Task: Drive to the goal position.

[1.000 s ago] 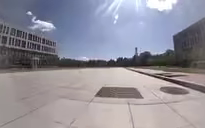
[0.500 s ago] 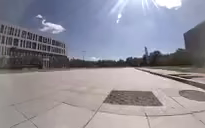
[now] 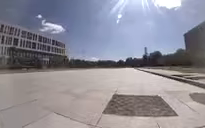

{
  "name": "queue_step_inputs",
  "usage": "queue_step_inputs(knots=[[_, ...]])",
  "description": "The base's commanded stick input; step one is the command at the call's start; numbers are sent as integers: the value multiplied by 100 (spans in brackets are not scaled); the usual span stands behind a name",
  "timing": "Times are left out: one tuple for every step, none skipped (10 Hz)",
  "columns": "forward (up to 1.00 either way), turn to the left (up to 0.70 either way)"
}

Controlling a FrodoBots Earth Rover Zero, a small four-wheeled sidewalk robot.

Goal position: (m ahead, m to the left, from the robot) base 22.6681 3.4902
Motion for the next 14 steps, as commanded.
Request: queue_step_inputs(knots=[[70,1],[70,1],[70,1],[70,1],[70,1],[70,1],[70,1],[70,1],[70,1],[70,1],[70,1],[70,1],[70,1],[70,1]])
